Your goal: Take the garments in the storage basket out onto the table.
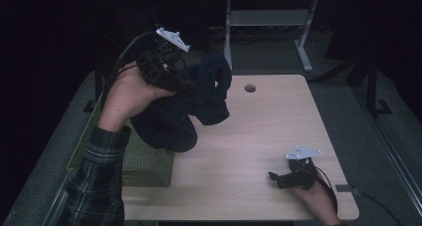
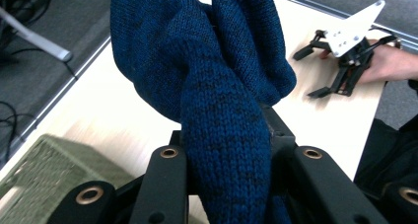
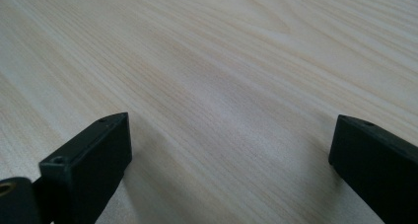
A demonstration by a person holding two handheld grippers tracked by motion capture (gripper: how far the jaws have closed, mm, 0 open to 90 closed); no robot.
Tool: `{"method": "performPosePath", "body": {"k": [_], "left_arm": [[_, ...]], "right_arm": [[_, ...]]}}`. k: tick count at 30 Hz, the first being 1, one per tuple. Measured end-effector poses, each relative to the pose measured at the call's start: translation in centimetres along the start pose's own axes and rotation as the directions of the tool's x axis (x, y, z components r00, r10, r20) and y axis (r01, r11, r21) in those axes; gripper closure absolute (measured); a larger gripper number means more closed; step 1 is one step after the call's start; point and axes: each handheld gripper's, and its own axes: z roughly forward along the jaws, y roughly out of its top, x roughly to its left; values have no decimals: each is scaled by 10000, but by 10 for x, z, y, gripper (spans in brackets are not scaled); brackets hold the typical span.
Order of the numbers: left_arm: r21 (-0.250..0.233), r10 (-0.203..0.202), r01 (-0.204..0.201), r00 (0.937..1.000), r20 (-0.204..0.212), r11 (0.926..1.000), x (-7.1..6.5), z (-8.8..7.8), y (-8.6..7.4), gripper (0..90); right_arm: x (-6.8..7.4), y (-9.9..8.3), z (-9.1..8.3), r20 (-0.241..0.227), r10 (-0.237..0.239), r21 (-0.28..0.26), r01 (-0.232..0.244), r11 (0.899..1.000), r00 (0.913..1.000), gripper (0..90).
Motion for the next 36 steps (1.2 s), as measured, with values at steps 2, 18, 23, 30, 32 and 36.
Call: {"method": "performPosePath", "body": {"k": [2, 18, 23, 30, 32, 36], "left_arm": [[-32, 65, -64, 9999, 130, 10000, -3, 6, 4, 695], [-265, 406, -381, 9941, 1006, 9989, -25, 52, 29, 694], [-252, 419, -391, 9916, 1226, 9989, -31, 69, 34, 694], [-236, 516, -486, 9868, 1538, 9985, -41, 95, 40, 694], [-262, 509, -474, 9861, 1583, 9985, -44, 103, 41, 694], [-220, 422, -390, 9843, 1716, 9990, -51, 120, 42, 694]], "right_arm": [[0, 0, 0, 12, -2, 6, 2, 10000, 10000, 23], [0, 0, 0, 5, -6, -12, 6, 10000, 10000, 23], [0, 0, 0, 15, -13, -30, 13, 10000, 10000, 23], [0, 0, 0, 10, -19, -29, 19, 10000, 10000, 23], [0, 0, 0, 9, -19, -28, 19, 10000, 10000, 23], [0, 0, 0, 10, -6, -28, 6, 10000, 10000, 23]]}}
